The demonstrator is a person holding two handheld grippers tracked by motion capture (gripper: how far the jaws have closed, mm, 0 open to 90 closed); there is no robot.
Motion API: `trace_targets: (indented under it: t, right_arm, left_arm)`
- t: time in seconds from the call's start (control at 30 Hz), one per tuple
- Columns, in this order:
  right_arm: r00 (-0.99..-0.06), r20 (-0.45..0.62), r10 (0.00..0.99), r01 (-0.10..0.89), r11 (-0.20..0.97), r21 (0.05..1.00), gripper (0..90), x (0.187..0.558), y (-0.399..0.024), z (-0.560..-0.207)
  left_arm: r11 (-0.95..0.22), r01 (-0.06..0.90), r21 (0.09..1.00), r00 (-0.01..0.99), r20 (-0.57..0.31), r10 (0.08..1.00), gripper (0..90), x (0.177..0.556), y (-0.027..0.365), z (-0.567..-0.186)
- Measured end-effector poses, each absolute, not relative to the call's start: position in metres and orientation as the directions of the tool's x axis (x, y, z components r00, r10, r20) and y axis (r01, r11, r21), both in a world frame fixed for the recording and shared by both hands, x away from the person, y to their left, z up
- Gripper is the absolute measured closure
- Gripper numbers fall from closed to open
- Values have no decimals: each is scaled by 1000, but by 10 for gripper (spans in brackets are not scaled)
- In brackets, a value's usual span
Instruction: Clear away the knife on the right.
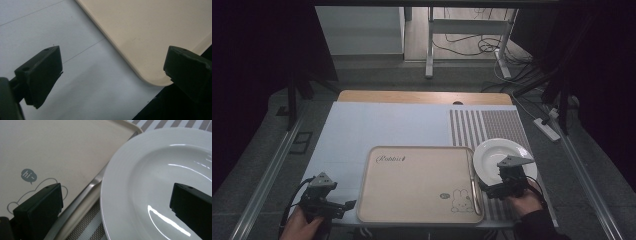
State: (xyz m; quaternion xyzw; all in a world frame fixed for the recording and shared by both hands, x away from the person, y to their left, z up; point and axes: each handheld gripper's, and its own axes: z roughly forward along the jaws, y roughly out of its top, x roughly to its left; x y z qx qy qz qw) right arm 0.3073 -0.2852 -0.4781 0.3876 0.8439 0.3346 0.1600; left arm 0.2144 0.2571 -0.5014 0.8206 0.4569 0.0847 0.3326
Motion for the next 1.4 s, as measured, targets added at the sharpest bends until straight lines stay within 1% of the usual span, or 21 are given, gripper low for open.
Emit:
trace_targets:
  t: [0.2,0.67,1.2,1.4]
  right_arm:
    - [-623,23,782,567,431,701,0,300,-296,-479]
    - [-561,15,828,582,382,718,0,284,-316,-481]
    - [-525,2,851,585,359,727,0,270,-328,-482]
    - [-504,19,864,597,332,730,0,268,-333,-481]
  left_arm:
    - [-360,693,624,568,-166,806,31,214,257,-501]
    - [-360,693,624,568,-166,806,30,214,257,-501]
    - [-362,691,625,570,-164,805,30,214,258,-502]
    - [-363,691,625,570,-163,805,30,214,257,-501]
